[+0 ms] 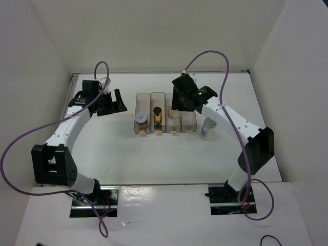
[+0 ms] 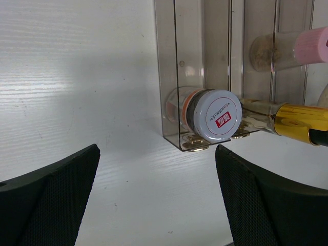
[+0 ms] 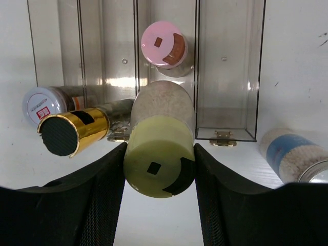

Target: Organize the condiment bottles

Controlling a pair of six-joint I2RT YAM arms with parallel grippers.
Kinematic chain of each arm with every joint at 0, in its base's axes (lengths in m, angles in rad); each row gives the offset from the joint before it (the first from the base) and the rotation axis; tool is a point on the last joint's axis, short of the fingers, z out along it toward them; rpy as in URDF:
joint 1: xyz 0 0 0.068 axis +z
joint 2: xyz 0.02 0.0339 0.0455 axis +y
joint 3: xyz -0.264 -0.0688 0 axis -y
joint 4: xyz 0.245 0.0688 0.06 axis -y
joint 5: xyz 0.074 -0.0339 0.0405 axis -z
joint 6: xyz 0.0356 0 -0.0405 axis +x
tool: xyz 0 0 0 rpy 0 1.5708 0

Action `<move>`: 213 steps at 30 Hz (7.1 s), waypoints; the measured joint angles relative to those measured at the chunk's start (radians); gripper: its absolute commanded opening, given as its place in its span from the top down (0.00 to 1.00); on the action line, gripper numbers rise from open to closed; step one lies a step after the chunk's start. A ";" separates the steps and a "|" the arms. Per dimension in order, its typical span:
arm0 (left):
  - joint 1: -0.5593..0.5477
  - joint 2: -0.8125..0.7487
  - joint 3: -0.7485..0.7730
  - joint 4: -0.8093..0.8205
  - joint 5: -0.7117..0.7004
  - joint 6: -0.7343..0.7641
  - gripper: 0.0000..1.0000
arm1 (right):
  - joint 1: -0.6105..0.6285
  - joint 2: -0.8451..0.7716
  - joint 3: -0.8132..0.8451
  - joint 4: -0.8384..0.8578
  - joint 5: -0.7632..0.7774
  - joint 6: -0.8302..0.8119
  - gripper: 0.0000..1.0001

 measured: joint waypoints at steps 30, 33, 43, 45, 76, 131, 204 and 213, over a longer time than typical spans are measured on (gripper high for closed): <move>0.007 0.000 0.000 0.000 0.001 0.002 0.01 | 0.000 0.160 0.004 0.089 0.001 -0.048 0.96; 0.007 0.000 0.000 0.000 0.001 0.002 0.01 | 0.000 0.176 -0.003 0.093 0.001 -0.051 0.96; 0.008 0.000 0.000 0.000 0.001 0.002 0.01 | 0.000 0.213 -0.023 0.108 0.001 -0.065 0.88; 0.008 0.000 0.000 0.000 0.001 0.002 0.01 | 0.000 0.222 -0.024 0.109 0.001 -0.066 0.85; 0.017 0.000 0.000 0.000 0.002 0.002 0.01 | -0.074 0.116 0.041 0.061 0.035 -0.069 0.05; 0.017 0.000 -0.020 0.007 0.018 0.003 0.01 | -0.340 -0.235 -0.447 0.065 -0.073 -0.058 0.09; 0.017 0.000 -0.020 0.008 0.017 0.003 0.01 | -0.264 0.058 0.140 -0.098 -0.072 -0.200 0.73; 0.017 0.000 -0.020 0.008 0.017 0.003 0.01 | -0.227 0.163 0.193 -0.094 -0.089 -0.207 0.73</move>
